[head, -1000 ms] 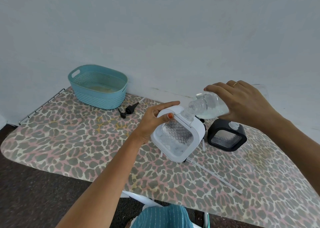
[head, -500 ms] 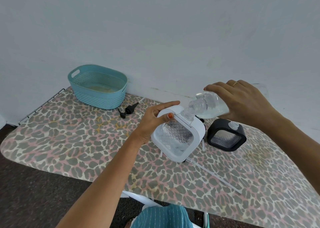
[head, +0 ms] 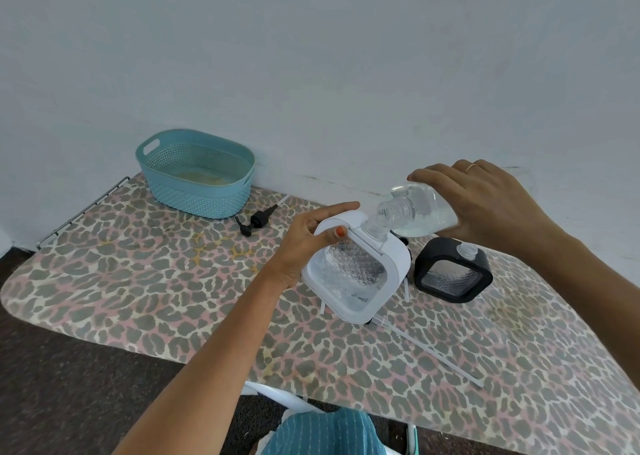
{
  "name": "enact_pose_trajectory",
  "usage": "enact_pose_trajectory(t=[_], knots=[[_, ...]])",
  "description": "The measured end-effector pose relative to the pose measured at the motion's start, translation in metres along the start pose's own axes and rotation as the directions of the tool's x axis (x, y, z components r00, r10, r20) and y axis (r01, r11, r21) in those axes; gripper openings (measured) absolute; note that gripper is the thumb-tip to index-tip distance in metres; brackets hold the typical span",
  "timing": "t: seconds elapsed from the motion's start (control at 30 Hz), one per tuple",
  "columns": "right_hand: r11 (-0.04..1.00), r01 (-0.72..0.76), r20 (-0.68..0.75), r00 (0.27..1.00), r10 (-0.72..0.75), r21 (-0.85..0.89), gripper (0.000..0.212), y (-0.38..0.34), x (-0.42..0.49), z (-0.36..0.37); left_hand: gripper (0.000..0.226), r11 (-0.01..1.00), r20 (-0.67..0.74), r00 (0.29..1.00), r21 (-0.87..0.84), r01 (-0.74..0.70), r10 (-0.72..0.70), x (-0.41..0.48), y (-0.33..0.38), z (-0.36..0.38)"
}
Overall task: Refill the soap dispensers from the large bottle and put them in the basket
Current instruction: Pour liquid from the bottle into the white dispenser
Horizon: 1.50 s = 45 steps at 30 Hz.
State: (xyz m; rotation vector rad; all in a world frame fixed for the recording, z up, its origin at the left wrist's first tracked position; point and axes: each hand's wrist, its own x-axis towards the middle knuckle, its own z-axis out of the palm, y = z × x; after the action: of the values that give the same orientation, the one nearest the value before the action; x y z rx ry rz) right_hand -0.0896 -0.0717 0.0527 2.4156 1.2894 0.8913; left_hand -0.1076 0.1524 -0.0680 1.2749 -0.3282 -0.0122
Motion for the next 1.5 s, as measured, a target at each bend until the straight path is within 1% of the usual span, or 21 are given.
enact_pose_trajectory(t=[0.2, 0.43, 0.6, 0.83, 1.0, 1.1, 1.17, 1.27, 1.33, 1.43, 1.5], knots=[[1.0, -0.001, 0.01, 1.0, 0.001, 0.001, 0.088, 0.0, 0.001, 0.0, 0.069, 1.0, -0.007, 1.0, 0.005, -0.004, 0.004, -0.001, 0.0, 0.0], [1.0, -0.018, 0.014, 1.0, 0.018, 0.008, 0.086, -0.002, 0.001, -0.001, 0.066, 1.0, -0.007, 1.0, 0.0, -0.011, 0.011, -0.002, 0.0, -0.001], [0.999, -0.039, 0.027, 0.999, 0.039, 0.013, 0.085, -0.004, 0.001, -0.001, 0.069, 1.0, -0.012, 1.0, 0.01, -0.011, 0.011, -0.002, 0.0, -0.001], [0.986, -0.115, 0.033, 0.993, 0.112, 0.118, 0.077, -0.009, -0.003, 0.0, 0.069, 1.0, -0.012, 1.0, 0.01, -0.006, 0.006, -0.004, 0.001, -0.002], [0.971, -0.177, 0.065, 0.984, 0.169, 0.162, 0.079, -0.015, -0.008, 0.003, 0.07, 1.0, 0.006, 1.0, 0.006, 0.002, -0.002, -0.006, 0.002, -0.004], [0.948, -0.233, 0.096, 0.972, 0.216, 0.218, 0.076, -0.018, -0.011, 0.003, 0.071, 1.0, 0.022, 1.0, 0.013, -0.001, 0.001, -0.007, 0.002, -0.004], [0.909, -0.304, 0.128, 0.952, 0.278, 0.286, 0.075, -0.023, -0.012, 0.003, 0.07, 1.0, 0.026, 1.0, 0.018, 0.0, -0.001, -0.007, 0.003, -0.004], [0.803, -0.448, 0.22, 0.894, 0.391, 0.392, 0.081, -0.032, -0.014, 0.004, 0.069, 1.0, 0.02, 1.0, 0.027, -0.007, 0.007, -0.007, 0.006, -0.005], [0.726, -0.511, 0.262, 0.86, 0.439, 0.46, 0.084, -0.034, -0.017, 0.009, 0.07, 0.999, 0.009, 1.0, 0.036, -0.009, 0.009, -0.007, 0.009, -0.008], [0.549, -0.57, 0.239, 0.794, 0.558, 0.611, 0.085, -0.035, -0.022, 0.018, 0.075, 0.999, -0.012, 1.0, 0.05, -0.005, 0.006, -0.006, 0.008, -0.017], [0.466, -0.588, 0.214, 0.743, 0.634, 0.661, 0.085, -0.038, -0.027, 0.023, 0.077, 0.998, -0.019, 1.0, 0.055, 0.002, -0.001, -0.006, 0.006, -0.024]])
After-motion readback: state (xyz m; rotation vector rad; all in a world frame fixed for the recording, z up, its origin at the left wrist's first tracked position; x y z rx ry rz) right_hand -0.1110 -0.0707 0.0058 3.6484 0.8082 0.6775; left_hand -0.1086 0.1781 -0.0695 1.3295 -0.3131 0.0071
